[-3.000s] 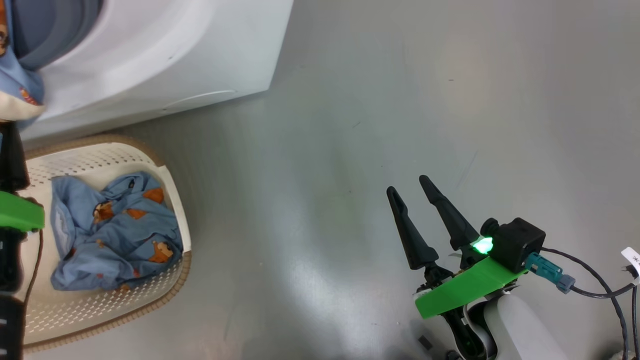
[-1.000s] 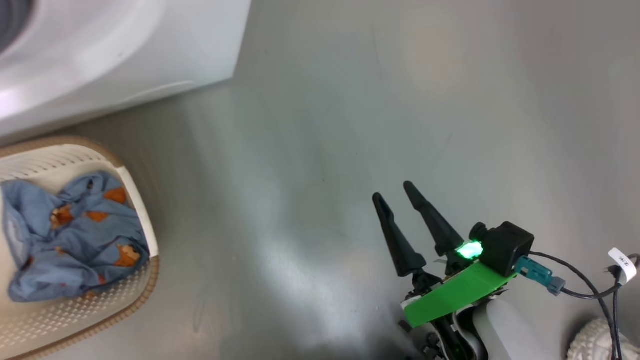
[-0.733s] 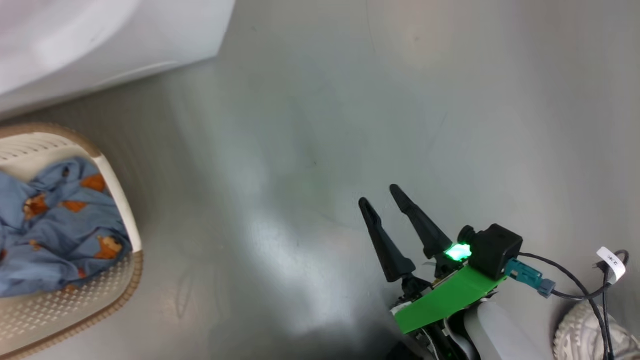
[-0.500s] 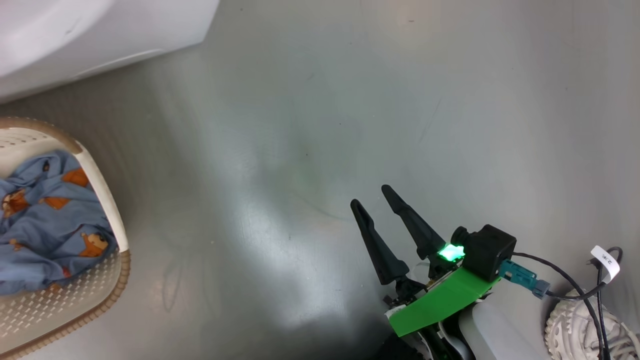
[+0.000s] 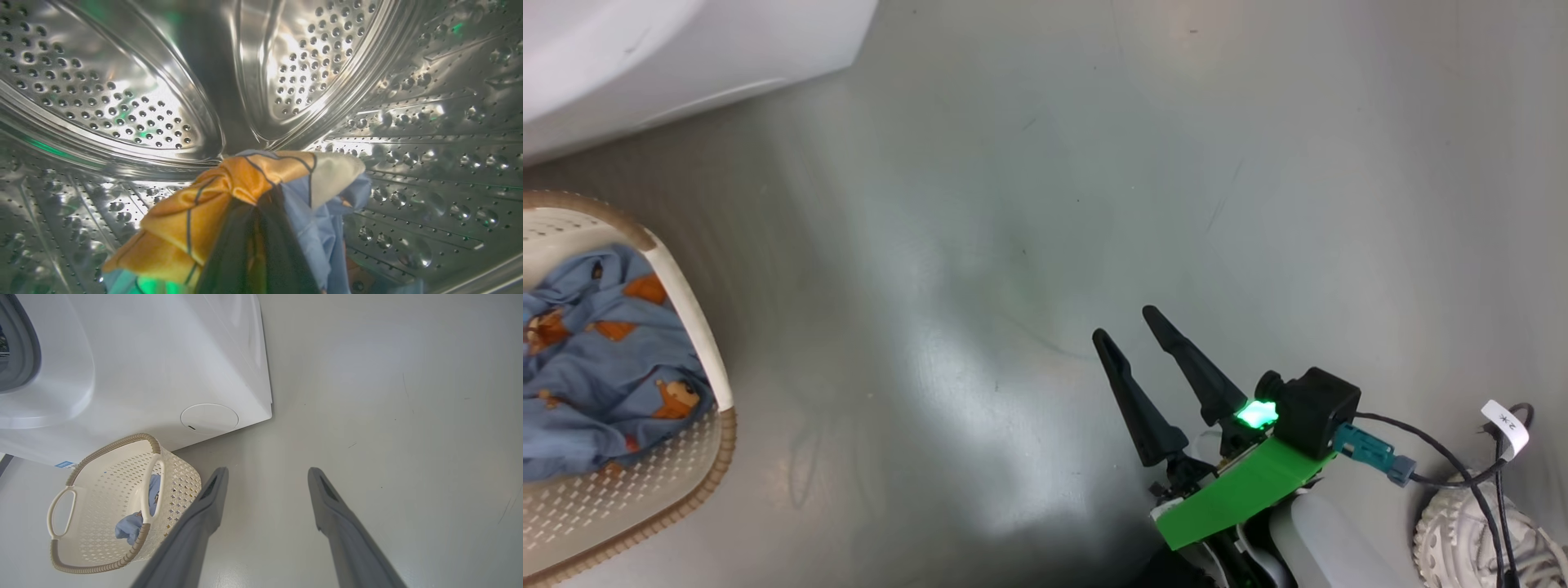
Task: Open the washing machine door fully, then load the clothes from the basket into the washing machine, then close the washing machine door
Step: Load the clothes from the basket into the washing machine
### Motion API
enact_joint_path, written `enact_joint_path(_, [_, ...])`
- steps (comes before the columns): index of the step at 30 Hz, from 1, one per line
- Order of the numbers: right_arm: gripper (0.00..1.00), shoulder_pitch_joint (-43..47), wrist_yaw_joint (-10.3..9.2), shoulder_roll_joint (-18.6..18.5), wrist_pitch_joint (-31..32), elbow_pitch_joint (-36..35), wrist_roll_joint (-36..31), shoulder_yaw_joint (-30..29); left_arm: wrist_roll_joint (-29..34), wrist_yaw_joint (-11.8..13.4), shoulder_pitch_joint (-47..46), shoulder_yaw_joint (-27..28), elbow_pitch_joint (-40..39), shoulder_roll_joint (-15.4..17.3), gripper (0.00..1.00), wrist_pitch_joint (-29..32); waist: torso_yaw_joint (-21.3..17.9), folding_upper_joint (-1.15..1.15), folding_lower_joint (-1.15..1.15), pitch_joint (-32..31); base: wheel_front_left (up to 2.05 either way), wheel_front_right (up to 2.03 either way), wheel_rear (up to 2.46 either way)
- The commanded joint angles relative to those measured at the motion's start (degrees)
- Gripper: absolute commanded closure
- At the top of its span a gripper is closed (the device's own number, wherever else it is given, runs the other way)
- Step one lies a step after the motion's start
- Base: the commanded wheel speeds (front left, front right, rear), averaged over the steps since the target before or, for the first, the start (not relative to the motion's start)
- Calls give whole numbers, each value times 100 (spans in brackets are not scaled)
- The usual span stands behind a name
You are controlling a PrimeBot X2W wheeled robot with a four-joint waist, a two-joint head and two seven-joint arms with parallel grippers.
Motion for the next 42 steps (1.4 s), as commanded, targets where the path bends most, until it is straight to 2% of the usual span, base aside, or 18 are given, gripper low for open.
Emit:
enact_joint_path(1, [0, 61, 9, 3, -69, -57, 29, 93, 62, -6, -42, 26, -10, 303, 0, -192, 61, 0, -1, -73, 0, 0, 0])
enact_joint_path(12, [0, -5, 9, 3, -69, 39, -143, -155, -1, -6, 423, -29, 352, -97, 0, -681, 293, 0, -1, -490, 0, 0, 0])
enact_joint_path(19, [0, 38, 9, 3, -69, 122, -238, -341, -90, -8, 879, 117, 213, -261, 0, -762, 496, 0, -1, -772, 0, 0, 0])
enact_joint_path(31, [0, 106, 9, 3, -69, 348, -364, -657, 181, 160, 2657, 1209, -1162, -575, 0, -769, 723, 0, -1, -1437, 0, 0, 0])
enact_joint_path(42, [0, 280, 9, 3, -69, 413, -478, -885, 679, 162, 4507, 2212, -2264, -1129, 0, -769, 875, 0, -1, -2088, 0, 0, 0])
